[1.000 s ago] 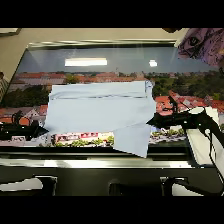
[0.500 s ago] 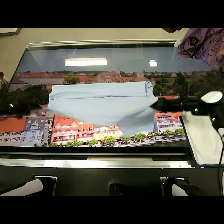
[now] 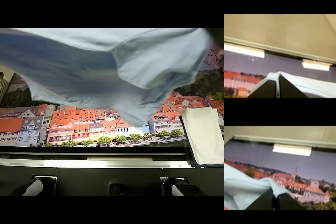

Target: Fold the clothes and pants, and hang the long-sleeved shirts on hangers.

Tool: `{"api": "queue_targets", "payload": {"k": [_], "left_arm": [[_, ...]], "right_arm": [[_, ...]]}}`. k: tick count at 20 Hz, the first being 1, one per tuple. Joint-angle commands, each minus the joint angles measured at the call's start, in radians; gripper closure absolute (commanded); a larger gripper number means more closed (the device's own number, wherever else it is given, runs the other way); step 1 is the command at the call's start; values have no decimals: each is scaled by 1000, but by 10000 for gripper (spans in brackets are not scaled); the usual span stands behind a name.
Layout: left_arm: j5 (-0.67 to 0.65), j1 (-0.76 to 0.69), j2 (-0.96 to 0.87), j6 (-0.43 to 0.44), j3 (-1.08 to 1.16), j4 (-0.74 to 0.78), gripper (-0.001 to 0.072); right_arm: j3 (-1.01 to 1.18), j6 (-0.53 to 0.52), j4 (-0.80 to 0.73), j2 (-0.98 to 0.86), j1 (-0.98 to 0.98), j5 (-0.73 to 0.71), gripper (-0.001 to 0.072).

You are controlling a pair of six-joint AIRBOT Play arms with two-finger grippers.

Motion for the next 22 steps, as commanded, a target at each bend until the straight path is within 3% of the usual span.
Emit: {"api": "queue_targets", "payload": {"k": [1,4,7,10,13,17,22], "left_arm": [[-2,0,225,-79,-29,204,694],[-15,0,351,-95,-125,272,694],[-46,-1,329,-72,-157,255,694],[-132,-1,230,8,-214,142,694],[-161,-24,77,51,-336,121,694],[-41,-101,-192,109,-515,126,694],[215,-204,-591,110,-505,132,694]], "right_arm": [[108,143,-112,164,3,46,685],[108,256,-177,254,3,66,685],[108,302,-191,243,3,79,685],[107,377,-180,113,3,171,685],[92,402,-159,-111,3,306,685],[73,375,-140,-460,3,351,684],[73,297,-120,-852,3,172,684]]}}
